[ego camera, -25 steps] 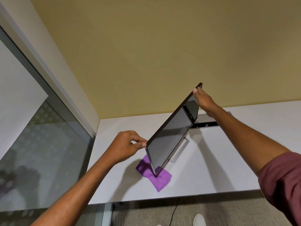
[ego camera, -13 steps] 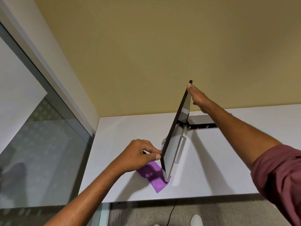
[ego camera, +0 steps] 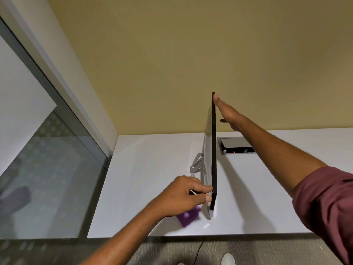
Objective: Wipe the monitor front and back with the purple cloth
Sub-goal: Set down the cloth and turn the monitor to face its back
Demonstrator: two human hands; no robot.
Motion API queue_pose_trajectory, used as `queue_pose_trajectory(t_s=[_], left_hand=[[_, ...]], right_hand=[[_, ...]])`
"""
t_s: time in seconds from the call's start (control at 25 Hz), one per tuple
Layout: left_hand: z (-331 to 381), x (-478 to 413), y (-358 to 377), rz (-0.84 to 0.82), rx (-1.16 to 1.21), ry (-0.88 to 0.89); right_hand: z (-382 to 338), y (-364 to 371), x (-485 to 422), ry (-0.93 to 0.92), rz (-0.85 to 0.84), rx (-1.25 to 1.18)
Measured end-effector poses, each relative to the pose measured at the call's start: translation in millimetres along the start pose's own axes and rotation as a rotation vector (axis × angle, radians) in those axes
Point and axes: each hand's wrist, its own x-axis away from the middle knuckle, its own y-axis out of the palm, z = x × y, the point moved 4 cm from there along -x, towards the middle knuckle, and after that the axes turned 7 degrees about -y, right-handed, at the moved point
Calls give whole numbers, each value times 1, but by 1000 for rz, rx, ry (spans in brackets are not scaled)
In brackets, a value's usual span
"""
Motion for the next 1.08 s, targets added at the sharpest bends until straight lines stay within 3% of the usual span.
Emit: queue_pose_trajectory(t_s=[1.08], left_hand=[[23,-36,52,-48,-25,49]], right_hand=[[-17,31,6,-95,-192,62]])
